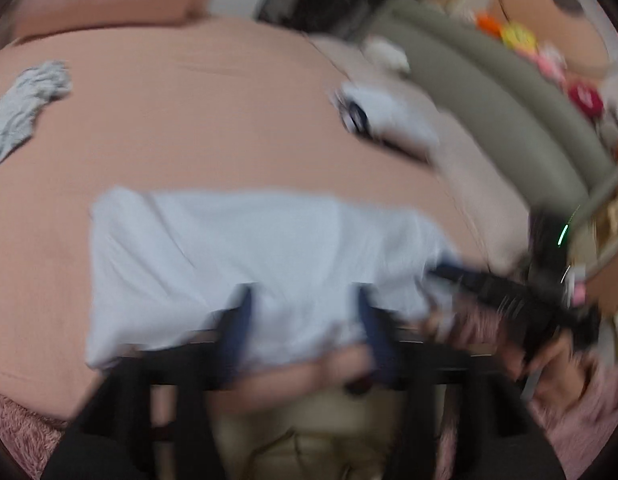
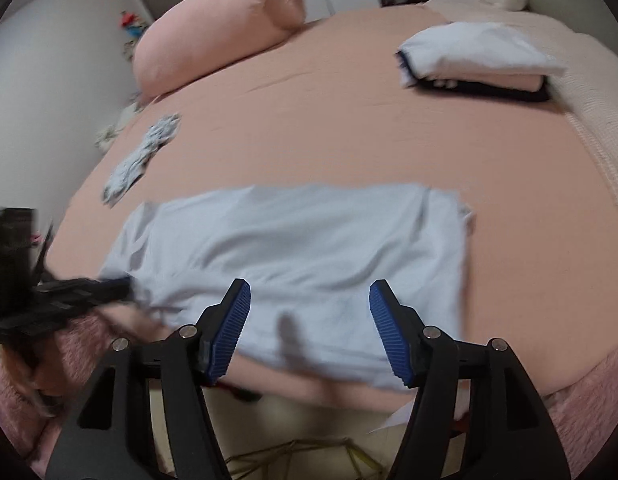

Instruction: Fold clothes

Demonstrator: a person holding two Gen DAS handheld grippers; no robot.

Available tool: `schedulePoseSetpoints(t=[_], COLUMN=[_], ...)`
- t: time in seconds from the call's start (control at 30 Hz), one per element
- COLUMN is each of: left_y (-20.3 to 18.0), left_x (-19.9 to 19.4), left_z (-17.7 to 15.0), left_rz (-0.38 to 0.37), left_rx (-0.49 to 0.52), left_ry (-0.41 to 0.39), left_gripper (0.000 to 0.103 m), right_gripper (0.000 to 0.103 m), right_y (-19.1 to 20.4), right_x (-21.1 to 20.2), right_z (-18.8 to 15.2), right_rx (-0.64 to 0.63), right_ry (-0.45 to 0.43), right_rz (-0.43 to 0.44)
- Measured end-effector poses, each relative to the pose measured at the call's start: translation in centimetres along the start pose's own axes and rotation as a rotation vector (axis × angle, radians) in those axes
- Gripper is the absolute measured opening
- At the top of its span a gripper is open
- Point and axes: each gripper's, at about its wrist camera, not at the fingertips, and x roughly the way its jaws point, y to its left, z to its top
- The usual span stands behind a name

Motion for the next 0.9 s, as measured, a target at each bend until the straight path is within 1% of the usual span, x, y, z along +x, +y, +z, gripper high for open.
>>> schedulePoseSetpoints(t=[0.07,0.1,0.13,0.2,0.23,0.27,0.33,0.4,0.47,0.5,0.57,0.6,0.63,0.7,0.73,0.77,0.87,0.9], left_y=[1.5,2.4,3.0,4.3,4.4,4.5,5.4,5.9,4.6,3.7,1.9,1.2,0.6,-0.6,-0.7,-0.7,1.0,1.4], left_x=[1.4,2.3,2.7,3.3,3.1,3.1,2.9,1.7,0.6,0.4,0.7,1.5,2.2,3.7,4.4,5.1,5.0,5.0], left_z=[0.1,-0.1,-0.1,-0.2,0.0,0.1,0.2,0.3,0.0,0.0,-0.1,-0.2,-0.2,-0.2,-0.3,-0.3,0.2,0.3], left_rz=[0.107,0.192,0.218,0.266,0.292,0.352,0.357,0.3,0.272,0.257,0.226,0.225,0.224,0.223,0.255,0.287,0.275,0.259], left_rx=[-0.025,-0.027,-0.04,-0.065,-0.06,-0.041,-0.072,-0.133,-0.092,-0.059,0.009,0.033,0.056,0.102,0.123,0.143,0.07,0.049], left_ry=[0.042,0.077,0.089,0.11,0.099,0.089,0.084,0.045,-0.009,-0.027,-0.039,-0.02,0.0,0.04,0.059,0.079,0.09,0.092], left_gripper=[0.063,0.057,0.046,0.046,0.045,0.045,0.045,0.044,0.044,0.044,0.044,0.044,0.044,0.044,0.044,0.044,0.044,0.043], right_gripper=[0.06,0.06,0.06,0.06,0.06,0.06,0.06,0.06,0.06,0.06,0.06,0.062,0.064,0.064,0.064,0.064,0.065,0.065], right_y=[-0.1,0.0,0.2,0.5,0.4,0.2,-0.2,-0.3,-0.5,-0.5,0.1,0.8,1.7,3.7,4.5,4.8,5.6,5.8], right_x=[1.5,1.8,1.8,1.5,1.5,1.4,1.2,0.6,-0.2,-0.7,-1.5,-1.6,-1.4,0.2,1.1,2.2,5.5,5.8], right_z=[-0.3,-0.5,-0.7,-1.1,-1.4,-1.7,-1.8,-1.7,-1.4,-1.1,0.1,0.7,1.2,2.3,2.7,2.9,2.1,1.6], right_rx=[-0.035,-0.057,-0.083,-0.128,-0.139,-0.147,-0.157,-0.15,-0.131,-0.114,-0.098,-0.108,-0.129,-0.185,-0.202,-0.206,-0.26,-0.296], right_ry=[0.077,0.097,0.107,0.129,0.142,0.157,0.182,0.177,0.155,0.127,0.064,0.036,0.018,-0.001,0.003,0.027,0.159,0.178], right_rz=[-0.047,-0.056,-0.066,-0.075,-0.071,-0.068,-0.068,-0.054,-0.022,0.018,0.095,0.106,0.1,0.07,0.06,0.059,0.014,0.007])
